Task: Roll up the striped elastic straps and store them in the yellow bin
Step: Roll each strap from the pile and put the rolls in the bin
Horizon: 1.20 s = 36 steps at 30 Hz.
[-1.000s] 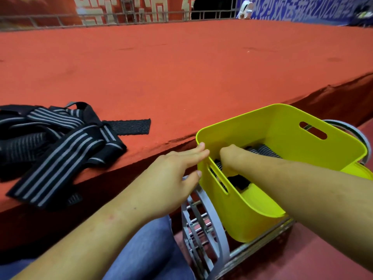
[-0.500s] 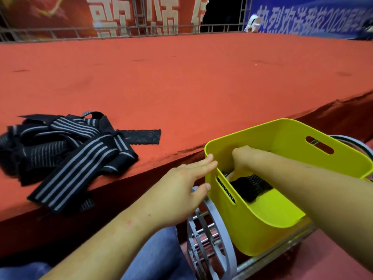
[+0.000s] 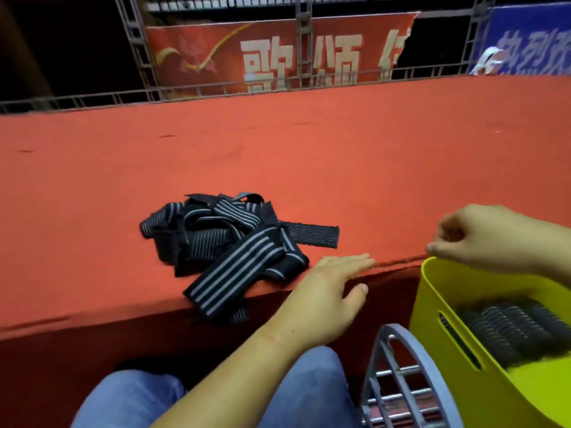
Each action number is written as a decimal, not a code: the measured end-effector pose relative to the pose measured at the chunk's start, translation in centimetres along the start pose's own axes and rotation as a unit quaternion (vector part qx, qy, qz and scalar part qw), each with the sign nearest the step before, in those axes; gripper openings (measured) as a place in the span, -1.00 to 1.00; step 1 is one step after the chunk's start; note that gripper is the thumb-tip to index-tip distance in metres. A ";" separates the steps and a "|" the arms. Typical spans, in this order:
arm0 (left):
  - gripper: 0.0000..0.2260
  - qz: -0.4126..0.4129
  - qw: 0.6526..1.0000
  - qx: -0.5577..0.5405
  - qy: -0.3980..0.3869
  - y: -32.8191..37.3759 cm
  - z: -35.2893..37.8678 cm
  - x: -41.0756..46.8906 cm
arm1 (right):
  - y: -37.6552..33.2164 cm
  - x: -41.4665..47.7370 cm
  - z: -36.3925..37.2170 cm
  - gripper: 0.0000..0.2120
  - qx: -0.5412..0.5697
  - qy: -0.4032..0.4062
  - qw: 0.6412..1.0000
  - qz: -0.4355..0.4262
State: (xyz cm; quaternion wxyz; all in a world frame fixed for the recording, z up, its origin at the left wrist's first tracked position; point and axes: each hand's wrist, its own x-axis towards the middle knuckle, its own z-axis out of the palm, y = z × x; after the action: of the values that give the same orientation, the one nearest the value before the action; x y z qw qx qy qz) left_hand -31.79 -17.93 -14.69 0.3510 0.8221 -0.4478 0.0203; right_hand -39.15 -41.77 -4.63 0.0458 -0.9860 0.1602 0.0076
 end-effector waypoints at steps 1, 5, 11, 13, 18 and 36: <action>-0.60 -0.015 1.000 0.001 0.015 -0.8 -0.6 -0.2 | -1.1 0.0 0.0 -0.71 0.027 0.015 0.999 -0.014; -0.62 -0.069 0.995 0.017 0.069 -4.5 -3.7 -1.7 | -6.1 0.8 1.1 -0.73 0.101 0.026 0.991 -0.083; -0.63 -0.157 0.975 0.056 0.147 -10.3 -7.9 -4.9 | -14.4 2.6 4.2 -0.85 0.171 0.043 0.971 -0.159; -0.62 -0.185 0.964 0.073 0.174 -12.3 -9.0 -5.7 | -17.2 3.5 5.7 -0.89 0.202 0.043 0.963 -0.176; -0.52 -0.284 0.934 0.044 0.210 -16.2 -11.4 -6.6 | -22.4 6.1 9.2 -0.82 0.306 0.007 0.938 -0.163; -0.83 -0.319 0.898 -0.215 0.215 -20.6 -12.9 -6.2 | -30.9 10.5 14.7 -0.53 0.642 -0.036 0.766 0.025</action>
State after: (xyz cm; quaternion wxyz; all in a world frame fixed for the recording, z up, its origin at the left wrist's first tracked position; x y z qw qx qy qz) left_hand -16.39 1.44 -18.66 0.5950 0.8007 -0.0685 -0.0129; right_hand -19.37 -14.59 -16.91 0.6731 -0.7215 0.1506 -0.0607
